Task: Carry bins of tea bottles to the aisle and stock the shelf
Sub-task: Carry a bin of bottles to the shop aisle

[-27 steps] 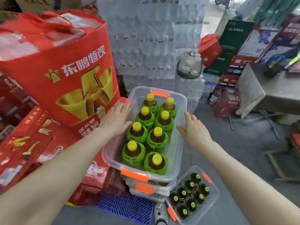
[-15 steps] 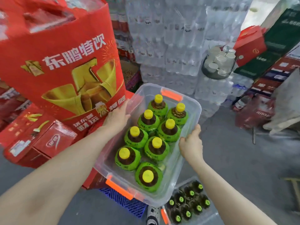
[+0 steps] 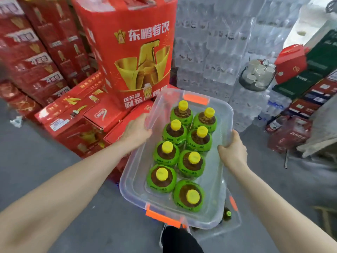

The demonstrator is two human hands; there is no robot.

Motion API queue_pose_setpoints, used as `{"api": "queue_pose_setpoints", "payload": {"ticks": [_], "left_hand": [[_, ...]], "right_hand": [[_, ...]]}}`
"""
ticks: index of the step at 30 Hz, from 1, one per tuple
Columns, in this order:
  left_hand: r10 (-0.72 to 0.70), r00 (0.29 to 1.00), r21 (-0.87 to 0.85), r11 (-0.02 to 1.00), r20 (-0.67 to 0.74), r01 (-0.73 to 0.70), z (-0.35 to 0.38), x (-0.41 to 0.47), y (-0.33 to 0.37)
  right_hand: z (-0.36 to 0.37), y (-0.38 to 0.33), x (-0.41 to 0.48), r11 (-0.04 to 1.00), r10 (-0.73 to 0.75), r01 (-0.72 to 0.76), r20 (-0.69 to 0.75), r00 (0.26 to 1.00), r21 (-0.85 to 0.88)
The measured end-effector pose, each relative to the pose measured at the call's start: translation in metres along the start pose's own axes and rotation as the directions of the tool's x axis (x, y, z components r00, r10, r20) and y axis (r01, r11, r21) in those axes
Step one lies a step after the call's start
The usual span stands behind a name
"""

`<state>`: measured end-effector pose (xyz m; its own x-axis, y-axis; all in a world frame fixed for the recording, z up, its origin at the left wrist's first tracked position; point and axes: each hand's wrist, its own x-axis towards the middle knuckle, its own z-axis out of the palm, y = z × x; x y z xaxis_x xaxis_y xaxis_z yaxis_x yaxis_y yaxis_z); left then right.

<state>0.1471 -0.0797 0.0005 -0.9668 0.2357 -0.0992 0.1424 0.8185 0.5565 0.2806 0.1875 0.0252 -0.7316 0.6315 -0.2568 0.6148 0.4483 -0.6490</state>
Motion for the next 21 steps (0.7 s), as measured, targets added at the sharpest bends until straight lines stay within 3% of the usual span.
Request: {"api": "queue_pose_setpoints", "payload": {"ticks": [6,13,18,21], "left_hand": [[-0.039,0.999,-0.068,0.997,-0.032,0.037,-0.013,-0.134,-0.054],[-0.288,0.957,-0.234,0.934,-0.038,0.272,0.002,-0.305,-0.153],[-0.584,0.808,-0.230,0.798,-0.073,0.556,0.023,-0.421,-0.211],[-0.732,0.674,-0.313,0.666,-0.099,0.677,0.036,-0.491,-0.241]], "right_hand": [[0.016,0.030,-0.116,0.997,-0.075,0.076,0.042,0.996,-0.035],[0.092,0.086,-0.218,0.976,-0.113,0.165,0.314,0.943,-0.143],[0.166,0.102,-0.264,0.920,-0.170,0.328,0.536,0.827,-0.215],[0.211,0.091,-0.296,0.839,-0.252,0.497,0.653,0.714,-0.220]]}}
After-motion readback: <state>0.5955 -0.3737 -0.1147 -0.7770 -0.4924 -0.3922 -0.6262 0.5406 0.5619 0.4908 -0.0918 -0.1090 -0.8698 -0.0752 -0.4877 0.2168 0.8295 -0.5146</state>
